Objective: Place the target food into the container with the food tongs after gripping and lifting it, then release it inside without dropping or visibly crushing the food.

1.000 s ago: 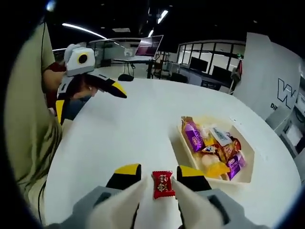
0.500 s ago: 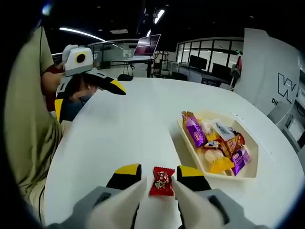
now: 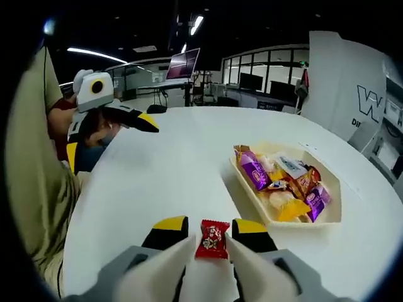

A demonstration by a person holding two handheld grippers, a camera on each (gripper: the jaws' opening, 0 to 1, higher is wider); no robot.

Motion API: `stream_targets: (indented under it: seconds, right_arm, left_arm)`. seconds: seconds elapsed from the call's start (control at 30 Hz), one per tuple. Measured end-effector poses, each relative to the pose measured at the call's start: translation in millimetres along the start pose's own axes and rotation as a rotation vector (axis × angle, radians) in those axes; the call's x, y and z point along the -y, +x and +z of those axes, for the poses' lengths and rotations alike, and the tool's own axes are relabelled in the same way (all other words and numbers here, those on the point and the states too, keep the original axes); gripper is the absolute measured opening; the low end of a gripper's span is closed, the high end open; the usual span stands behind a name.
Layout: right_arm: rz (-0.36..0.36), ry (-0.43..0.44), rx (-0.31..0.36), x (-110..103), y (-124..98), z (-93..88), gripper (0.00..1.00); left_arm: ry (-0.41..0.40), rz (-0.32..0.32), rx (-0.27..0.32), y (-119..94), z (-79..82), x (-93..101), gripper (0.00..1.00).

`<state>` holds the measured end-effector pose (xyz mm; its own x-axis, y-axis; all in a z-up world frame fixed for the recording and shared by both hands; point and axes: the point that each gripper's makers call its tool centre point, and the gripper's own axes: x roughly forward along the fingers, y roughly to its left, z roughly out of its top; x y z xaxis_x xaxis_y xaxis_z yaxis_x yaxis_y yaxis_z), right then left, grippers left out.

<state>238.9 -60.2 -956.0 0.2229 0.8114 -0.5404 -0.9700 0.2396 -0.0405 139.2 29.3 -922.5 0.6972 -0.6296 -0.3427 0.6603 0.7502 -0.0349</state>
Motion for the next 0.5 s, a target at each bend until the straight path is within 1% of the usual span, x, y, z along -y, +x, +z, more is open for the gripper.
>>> stream_targets:
  seconds: [0.23, 0.4, 0.5]
  right_arm:
    - [-0.024, 0.028, 0.002, -0.3, 0.9, 0.5, 0.21]
    - [-0.065, 0.069, 0.002, 0.2, 1.1, 0.6, 0.20]
    - [-0.082, 0.061, -0.007, -1.5, 2.7, 1.9, 0.20]
  left_arm:
    - [-0.003, 0.001, 0.001, 0.2, -0.4, -0.2, 0.94]
    - [-0.005, 0.002, 0.001, 0.0, -1.0, -0.2, 0.94]
    - [-0.005, 0.001, 0.000, 0.1, -1.3, -0.4, 0.94]
